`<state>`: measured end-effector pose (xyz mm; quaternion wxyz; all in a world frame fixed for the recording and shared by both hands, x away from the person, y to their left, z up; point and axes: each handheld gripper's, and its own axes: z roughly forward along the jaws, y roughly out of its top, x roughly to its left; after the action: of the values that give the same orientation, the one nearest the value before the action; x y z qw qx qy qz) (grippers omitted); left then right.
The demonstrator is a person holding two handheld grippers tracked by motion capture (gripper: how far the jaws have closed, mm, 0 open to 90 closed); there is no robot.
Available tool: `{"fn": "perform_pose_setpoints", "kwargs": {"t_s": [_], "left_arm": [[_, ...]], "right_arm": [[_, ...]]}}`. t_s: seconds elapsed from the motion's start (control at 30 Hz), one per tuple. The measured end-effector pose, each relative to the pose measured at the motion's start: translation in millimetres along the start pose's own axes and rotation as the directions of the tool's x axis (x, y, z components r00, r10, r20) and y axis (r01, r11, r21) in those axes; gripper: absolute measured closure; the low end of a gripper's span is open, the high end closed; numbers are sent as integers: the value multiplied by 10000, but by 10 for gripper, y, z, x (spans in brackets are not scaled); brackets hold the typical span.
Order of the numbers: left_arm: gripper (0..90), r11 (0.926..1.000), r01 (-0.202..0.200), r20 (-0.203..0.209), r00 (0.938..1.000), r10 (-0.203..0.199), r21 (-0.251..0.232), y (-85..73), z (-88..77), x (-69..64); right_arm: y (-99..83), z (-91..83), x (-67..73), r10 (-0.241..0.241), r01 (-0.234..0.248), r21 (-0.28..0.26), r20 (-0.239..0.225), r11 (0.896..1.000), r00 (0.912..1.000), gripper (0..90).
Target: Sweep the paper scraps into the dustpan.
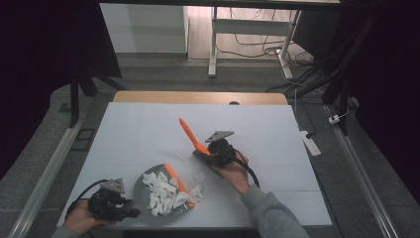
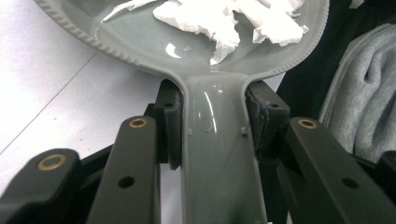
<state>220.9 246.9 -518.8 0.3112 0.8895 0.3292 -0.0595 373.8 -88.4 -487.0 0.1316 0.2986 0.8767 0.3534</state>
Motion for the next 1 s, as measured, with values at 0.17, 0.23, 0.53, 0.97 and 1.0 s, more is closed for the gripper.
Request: {"fn": "perform_pose_setpoints", "kwargs": {"t_s": [0.17, 0.23, 0.53, 0.97, 1.0], "left_arm": [[613, 10000, 84, -27, 10000, -85, -23, 27, 33, -36], [613, 10000, 98, -32, 9999, -98, -21, 39, 47, -48], [613, 9997, 228, -118, 9997, -228, -10, 78, 110, -94], [613, 9991, 395, -238, 9989, -398, -165, 94, 138, -72], [613, 9989, 435, -235, 9988, -439, -173, 95, 139, -71]], "right_arm": [[0, 22, 259, -324, 324, 67, 18, 9995, 9995, 703], [0, 26, 375, -404, 404, 69, 40, 9992, 9992, 703], [41, 16, 839, -344, 316, -246, -1243, 9992, 9916, 703], [175, -291, 550, 36, -309, -1715, -1574, 9847, 9875, 703], [178, -304, 505, 46, -289, -1767, -1364, 9838, 9906, 702]]}}
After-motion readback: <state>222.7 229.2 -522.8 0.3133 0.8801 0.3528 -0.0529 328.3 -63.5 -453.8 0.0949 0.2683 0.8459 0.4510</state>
